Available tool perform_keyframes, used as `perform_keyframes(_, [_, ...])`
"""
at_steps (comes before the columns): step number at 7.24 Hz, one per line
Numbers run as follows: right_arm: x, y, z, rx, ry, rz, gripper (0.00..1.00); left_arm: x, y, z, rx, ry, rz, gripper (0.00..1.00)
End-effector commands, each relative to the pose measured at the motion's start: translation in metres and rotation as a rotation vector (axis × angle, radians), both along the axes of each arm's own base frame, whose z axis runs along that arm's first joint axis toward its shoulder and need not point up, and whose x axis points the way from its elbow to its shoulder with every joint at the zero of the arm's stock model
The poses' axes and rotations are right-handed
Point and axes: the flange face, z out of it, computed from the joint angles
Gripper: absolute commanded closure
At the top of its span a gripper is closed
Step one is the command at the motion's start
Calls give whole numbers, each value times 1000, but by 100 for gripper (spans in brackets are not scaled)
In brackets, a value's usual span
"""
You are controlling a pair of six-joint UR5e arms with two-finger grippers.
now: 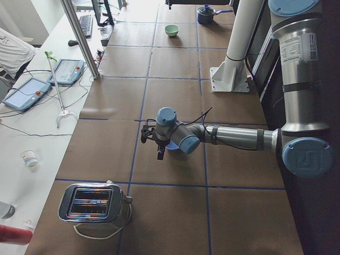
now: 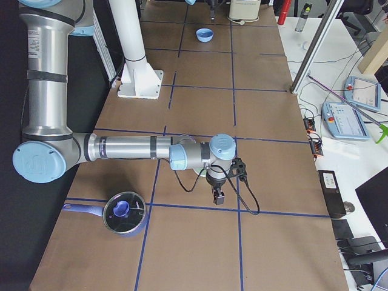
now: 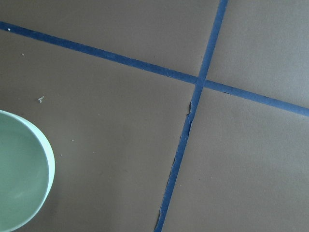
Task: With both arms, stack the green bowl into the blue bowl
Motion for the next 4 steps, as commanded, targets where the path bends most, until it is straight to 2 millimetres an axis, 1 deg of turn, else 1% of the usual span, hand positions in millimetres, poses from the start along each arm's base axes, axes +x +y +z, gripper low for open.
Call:
perform_keyframes(1, [0, 0, 0, 0, 2, 0, 0, 42, 27, 7, -13, -13, 29, 0])
perform_keyframes(2, [0, 0, 0, 0, 0, 0, 0, 43, 27, 8, -27, -14, 20, 25])
perform_keyframes(3, [0, 0, 0, 0, 2, 0, 0, 45, 28, 11, -40, -15, 17, 66])
perform_keyframes(4, [0, 0, 0, 0, 0, 0, 0, 46, 28, 10, -39, -14, 18, 93])
